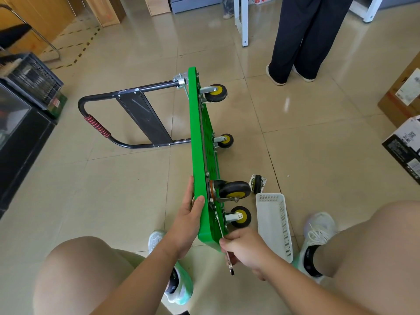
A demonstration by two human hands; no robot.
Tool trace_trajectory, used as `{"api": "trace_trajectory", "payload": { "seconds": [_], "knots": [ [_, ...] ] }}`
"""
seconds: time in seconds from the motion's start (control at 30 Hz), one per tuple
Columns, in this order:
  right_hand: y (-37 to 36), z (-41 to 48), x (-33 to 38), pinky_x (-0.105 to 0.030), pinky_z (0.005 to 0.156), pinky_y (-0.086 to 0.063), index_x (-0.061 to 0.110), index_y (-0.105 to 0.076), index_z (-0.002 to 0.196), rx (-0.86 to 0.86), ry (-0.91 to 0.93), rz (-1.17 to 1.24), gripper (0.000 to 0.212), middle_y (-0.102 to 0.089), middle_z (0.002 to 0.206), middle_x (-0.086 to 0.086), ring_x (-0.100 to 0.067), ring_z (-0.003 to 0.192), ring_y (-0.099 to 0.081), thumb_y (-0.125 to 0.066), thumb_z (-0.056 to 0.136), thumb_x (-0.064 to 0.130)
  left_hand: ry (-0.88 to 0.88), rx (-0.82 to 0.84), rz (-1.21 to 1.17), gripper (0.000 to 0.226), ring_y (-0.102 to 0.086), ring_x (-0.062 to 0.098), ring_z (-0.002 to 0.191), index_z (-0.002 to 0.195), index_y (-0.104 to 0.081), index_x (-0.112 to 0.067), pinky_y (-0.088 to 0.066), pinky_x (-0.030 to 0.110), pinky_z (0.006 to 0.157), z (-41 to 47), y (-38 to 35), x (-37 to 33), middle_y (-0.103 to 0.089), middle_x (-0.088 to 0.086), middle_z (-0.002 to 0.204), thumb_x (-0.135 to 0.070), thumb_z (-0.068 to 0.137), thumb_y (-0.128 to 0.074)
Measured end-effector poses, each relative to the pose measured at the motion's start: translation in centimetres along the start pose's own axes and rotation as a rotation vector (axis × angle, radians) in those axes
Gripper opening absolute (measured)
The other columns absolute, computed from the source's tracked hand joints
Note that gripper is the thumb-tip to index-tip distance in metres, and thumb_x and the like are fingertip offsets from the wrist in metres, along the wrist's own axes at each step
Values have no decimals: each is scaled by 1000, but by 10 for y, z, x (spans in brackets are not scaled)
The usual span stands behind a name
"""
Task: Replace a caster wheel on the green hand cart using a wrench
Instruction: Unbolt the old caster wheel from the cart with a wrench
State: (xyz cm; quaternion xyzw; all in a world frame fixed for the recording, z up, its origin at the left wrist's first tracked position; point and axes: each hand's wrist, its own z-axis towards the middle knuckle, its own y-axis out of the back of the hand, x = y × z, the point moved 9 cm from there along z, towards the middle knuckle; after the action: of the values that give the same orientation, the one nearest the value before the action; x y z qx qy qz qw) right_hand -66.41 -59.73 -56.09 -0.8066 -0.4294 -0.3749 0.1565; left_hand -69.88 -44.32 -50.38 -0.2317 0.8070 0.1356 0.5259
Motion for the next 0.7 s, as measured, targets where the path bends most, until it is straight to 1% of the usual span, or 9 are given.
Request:
{"api": "trace_trajectory", "payload": {
  "seconds": [0.07,0.2,0.3,0.43,0.5,0.53,0.6,0.63,0.7],
  "knots": [
    [0,0,2,-47,91,-56,17,-80,77,-12,2,16,18,-76,84,-10,-28,84,-71,-72,86,31,3,0,0,59,-67,7,122,136,-26,-81,-60,33,97,0,0,0,-62,-38,131,-29,113,-42],
    [-2,4,2,-40,89,-56,23,-81,73,-10,-10,35,17,-77,80,0,-23,85,-72,-73,87,30,10,-5,-1,59,-66,7,125,137,-23,-81,-57,37,103,-1,0,-1,-62,-37,133,-30,113,-42],
    [-4,5,2,-42,91,-56,21,-81,76,-5,-20,47,14,-77,81,0,-25,89,-73,-73,86,27,11,-3,3,59,-66,8,124,141,-21,-79,-57,39,104,-1,0,-1,-62,-37,132,-30,113,-42],
    [-6,7,2,-44,91,-58,18,-81,79,-7,-36,124,13,-78,85,-4,-25,91,-74,-74,87,24,8,-4,11,60,-66,7,124,147,-19,-74,-56,36,104,-2,0,-2,-61,-38,132,-30,113,-42],
    [-6,7,3,-43,84,-59,14,-80,81,-13,-46,162,12,-78,85,-8,-26,87,-74,-74,86,23,10,-5,10,60,-66,8,124,146,-19,-74,-57,36,103,-2,0,-1,-62,-37,132,-30,113,-42],
    [-6,7,4,-40,75,-60,11,-79,82,-12,-51,188,13,-77,84,-9,-25,81,-74,-75,85,22,9,-8,8,60,-66,9,124,144,-20,-76,-57,36,103,-2,1,-1,-62,-37,132,-29,113,-42],
    [-6,5,7,-31,63,-54,6,-76,84,-12,-65,258,15,-75,79,-9,-20,68,-69,-75,85,21,7,-8,0,60,-66,9,126,141,-21,-77,-56,36,104,-2,1,-1,-62,-36,133,-28,113,-42],
    [-5,5,9,-29,61,-53,5,-76,85,-19,-76,289,15,-75,77,-9,-18,65,-67,-75,86,20,7,-8,-2,60,-65,10,126,141,-21,-77,-56,37,105,-2,1,-1,-62,-36,134,-28,113,-42],
    [-3,4,12,-29,62,-52,3,-75,87,-24,-89,327,17,-75,75,-8,-17,62,-65,-75,86,20,13,-8,-5,60,-65,11,128,143,-20,-75,-54,41,109,-2,0,0,-62,-34,135,-28,113,-42]
  ]
}}
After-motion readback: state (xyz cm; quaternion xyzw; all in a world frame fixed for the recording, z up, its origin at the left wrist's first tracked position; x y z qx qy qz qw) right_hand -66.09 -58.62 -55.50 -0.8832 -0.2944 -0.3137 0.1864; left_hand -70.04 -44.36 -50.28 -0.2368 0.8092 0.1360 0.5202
